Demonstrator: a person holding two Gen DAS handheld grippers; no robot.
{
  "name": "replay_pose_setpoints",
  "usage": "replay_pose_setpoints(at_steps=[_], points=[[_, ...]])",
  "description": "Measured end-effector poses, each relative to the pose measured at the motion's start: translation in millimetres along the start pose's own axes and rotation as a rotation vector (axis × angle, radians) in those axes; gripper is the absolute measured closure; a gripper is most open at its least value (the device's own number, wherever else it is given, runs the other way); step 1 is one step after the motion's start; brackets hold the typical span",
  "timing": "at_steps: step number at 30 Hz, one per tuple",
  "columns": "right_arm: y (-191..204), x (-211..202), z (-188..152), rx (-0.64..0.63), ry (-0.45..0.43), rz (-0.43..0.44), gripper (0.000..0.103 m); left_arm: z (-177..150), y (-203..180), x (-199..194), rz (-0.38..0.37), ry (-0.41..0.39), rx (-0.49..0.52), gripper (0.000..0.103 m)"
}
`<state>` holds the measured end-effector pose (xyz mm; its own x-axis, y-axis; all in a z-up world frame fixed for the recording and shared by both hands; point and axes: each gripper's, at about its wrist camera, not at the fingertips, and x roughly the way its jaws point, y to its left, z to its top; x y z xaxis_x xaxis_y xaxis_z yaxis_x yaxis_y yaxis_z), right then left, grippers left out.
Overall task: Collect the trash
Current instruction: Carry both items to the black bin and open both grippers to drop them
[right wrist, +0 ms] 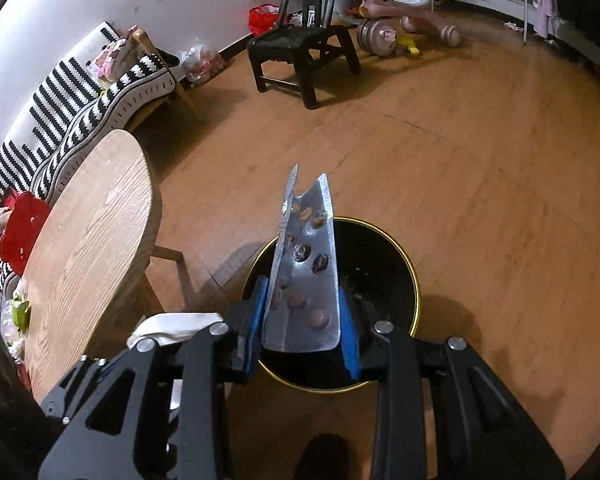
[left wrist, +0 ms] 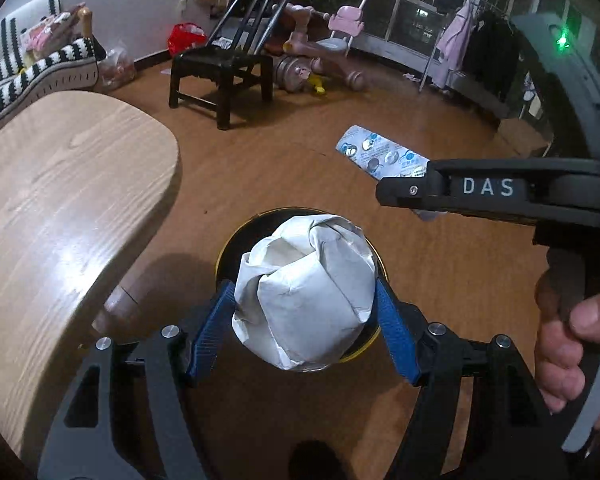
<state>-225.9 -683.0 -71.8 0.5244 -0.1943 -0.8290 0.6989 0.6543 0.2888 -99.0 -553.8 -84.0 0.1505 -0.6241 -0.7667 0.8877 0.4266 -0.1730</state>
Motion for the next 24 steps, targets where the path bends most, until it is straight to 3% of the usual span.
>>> replay_pose_setpoints(at_steps=[7,9,12,13,14,16,24], points=[[8,4,2,-0.003,0.000,-0.010,0.069,7,6,16,0.009,0.015,-0.011,0.034],[8,6,3,0.007,0.002,-0.012,0.069,9,5,17,0.042,-0.005,0.008,0.034],[7,9,4,0.020,0.004,-0.023,0.069,10,5,23,0.023,0.011,0.012,0.032],[5,9,4,0.027,0.002,-0.030,0.065,10,5,26,0.013,0.021,0.014,0.031],[4,8,5,0.034,-0.003,-0.031,0.053,9,5,27,0.014,0.020,0.011,0.027],[2,5,5,0.044,-0.021,-0.027,0.040,10,8,26,0.014,0.014,0.003,0.018],[16,-11,6,0.027,-0.045,0.006,0.035,11,13,7,0.007,-0.006,-0.020,0.011]])
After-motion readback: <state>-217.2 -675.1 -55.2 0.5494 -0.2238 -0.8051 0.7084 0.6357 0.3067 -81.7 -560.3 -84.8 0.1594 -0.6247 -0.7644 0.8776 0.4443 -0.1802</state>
